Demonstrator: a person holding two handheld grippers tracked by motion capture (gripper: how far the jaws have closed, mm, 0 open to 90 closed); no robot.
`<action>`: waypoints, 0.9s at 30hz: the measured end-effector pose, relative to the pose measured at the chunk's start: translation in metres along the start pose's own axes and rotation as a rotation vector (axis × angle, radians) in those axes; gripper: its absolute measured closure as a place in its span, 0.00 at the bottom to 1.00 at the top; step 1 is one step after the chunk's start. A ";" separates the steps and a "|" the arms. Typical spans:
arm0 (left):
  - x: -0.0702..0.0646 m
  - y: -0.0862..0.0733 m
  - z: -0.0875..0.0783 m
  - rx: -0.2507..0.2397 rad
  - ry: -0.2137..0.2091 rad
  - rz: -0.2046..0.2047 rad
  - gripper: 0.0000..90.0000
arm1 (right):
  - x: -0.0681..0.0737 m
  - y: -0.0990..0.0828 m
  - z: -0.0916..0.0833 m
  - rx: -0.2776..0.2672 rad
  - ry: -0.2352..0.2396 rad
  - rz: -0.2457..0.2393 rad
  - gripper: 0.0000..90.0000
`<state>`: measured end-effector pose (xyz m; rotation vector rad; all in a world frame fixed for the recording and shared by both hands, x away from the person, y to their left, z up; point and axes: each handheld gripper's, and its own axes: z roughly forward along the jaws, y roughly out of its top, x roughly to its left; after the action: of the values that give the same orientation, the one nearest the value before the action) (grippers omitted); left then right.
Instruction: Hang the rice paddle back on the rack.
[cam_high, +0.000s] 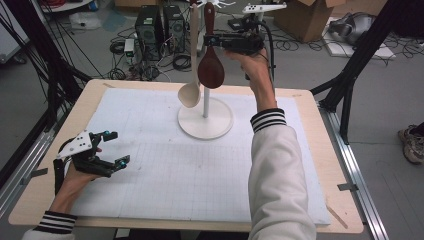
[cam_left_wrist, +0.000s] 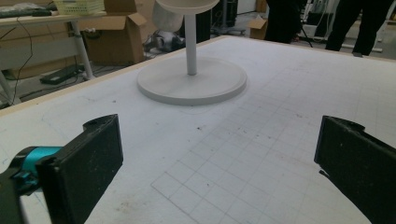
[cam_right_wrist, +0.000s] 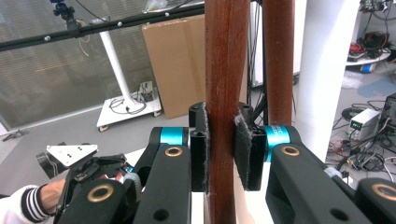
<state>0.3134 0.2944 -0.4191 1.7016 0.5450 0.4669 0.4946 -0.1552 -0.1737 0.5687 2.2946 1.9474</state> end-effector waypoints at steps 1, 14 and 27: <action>0.000 0.000 0.000 0.002 -0.002 0.001 0.02 | 0.000 -0.001 0.000 -0.004 0.004 0.000 0.87; 0.001 0.000 -0.001 -0.002 -0.003 -0.003 0.02 | 0.002 -0.003 0.000 -0.013 -0.028 -0.032 0.83; 0.002 0.000 -0.001 -0.003 -0.005 -0.006 0.02 | 0.011 -0.004 -0.015 0.000 -0.108 -0.071 0.75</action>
<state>0.3139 0.2963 -0.4188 1.6979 0.5457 0.4589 0.4794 -0.1662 -0.1724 0.5702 2.2181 1.8385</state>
